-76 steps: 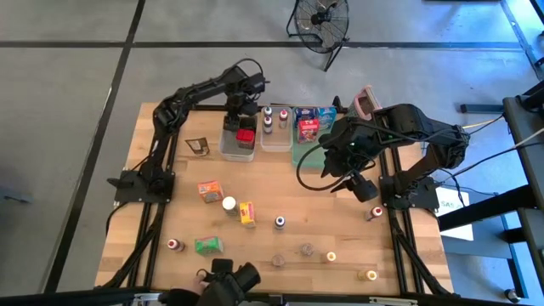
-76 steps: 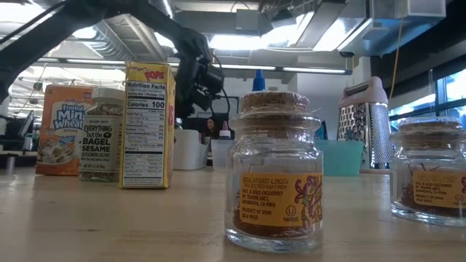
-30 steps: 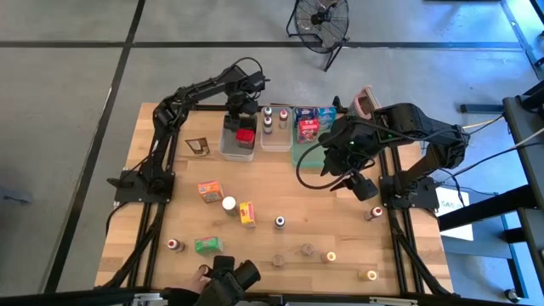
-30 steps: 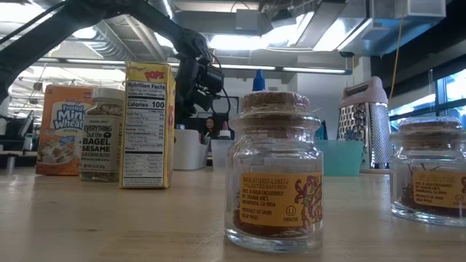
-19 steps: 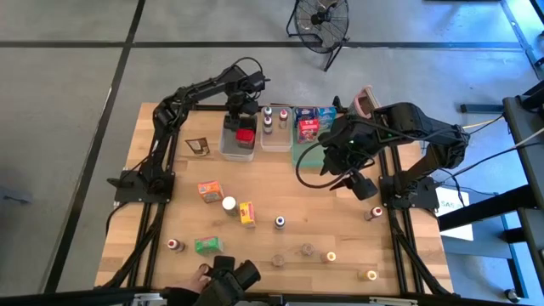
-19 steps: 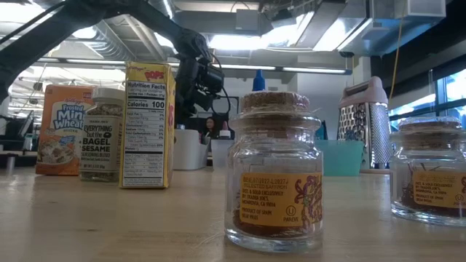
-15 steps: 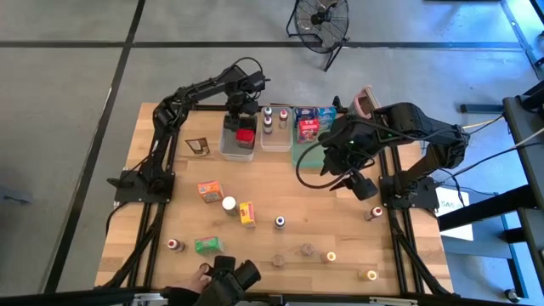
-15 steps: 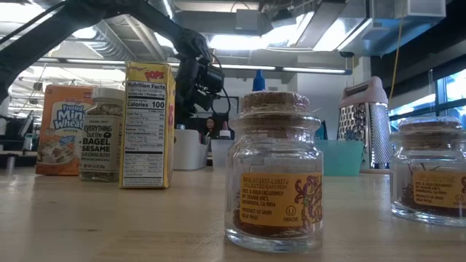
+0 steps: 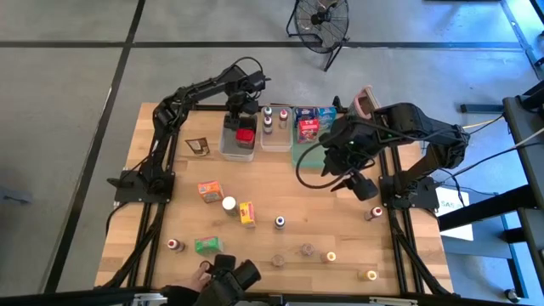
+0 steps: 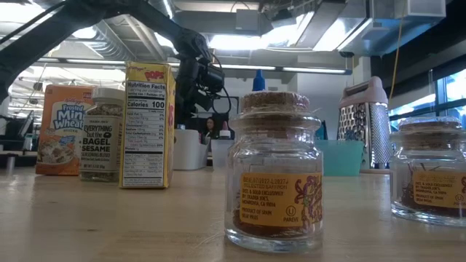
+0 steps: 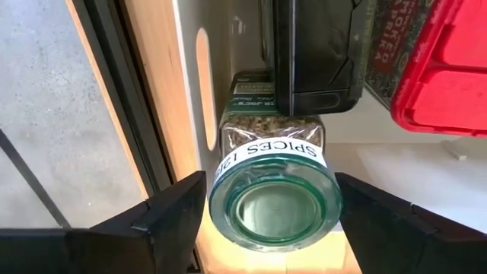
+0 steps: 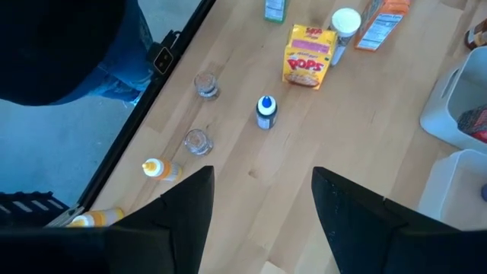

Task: Pick & Place Kitchen Items
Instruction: Put the green seasoning bottle into the gray bin, then put the left red food coloring bottle into the transparent bin

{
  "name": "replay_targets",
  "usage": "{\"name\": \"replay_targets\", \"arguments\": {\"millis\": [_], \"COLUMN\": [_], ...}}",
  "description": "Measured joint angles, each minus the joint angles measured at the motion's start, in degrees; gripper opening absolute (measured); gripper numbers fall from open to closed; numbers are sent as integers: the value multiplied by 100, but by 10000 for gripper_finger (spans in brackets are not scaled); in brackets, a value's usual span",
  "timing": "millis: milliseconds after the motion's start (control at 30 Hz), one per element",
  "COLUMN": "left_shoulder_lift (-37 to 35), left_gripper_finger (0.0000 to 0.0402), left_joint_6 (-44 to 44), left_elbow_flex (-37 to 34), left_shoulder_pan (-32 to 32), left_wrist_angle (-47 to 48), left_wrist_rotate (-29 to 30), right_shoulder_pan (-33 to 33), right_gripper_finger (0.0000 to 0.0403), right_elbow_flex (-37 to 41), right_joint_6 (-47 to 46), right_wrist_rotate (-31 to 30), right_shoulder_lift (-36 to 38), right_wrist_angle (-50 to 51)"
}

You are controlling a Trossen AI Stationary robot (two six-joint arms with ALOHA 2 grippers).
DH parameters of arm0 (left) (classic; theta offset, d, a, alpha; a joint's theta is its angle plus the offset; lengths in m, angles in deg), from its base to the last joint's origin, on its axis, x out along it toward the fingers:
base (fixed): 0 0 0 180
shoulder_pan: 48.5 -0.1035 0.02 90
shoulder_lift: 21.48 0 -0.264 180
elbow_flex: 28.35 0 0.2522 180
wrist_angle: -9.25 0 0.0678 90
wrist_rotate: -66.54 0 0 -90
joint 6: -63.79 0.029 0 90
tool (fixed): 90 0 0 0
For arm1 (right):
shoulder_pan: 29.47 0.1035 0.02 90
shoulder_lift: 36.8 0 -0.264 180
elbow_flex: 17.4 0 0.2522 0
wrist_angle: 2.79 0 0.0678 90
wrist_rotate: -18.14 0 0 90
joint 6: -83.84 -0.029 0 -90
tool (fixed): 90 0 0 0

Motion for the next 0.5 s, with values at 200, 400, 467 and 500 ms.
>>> {"name": "replay_targets", "arguments": {"millis": [200,400,467,500], "left_shoulder_lift": [-129,-529,-722,-821], "left_gripper_finger": [299,299,299,299], "left_joint_6": [-80,-144,-248,-289], "left_elbow_flex": [0,0,0,0], "left_shoulder_pan": [0,7,24,36], "left_wrist_angle": [0,231,397,464], "left_wrist_rotate": [161,162,162,136], "right_shoulder_pan": [14,14,14,14], "right_gripper_finger": [224,224,224,224], "right_elbow_flex": [0,0,0,0], "right_joint_6": [-12,-64,-127,-145], "right_wrist_rotate": [3,5,10,14], "right_shoulder_lift": [1,1,-1,-1], "right_wrist_angle": [13,13,29,45]}}
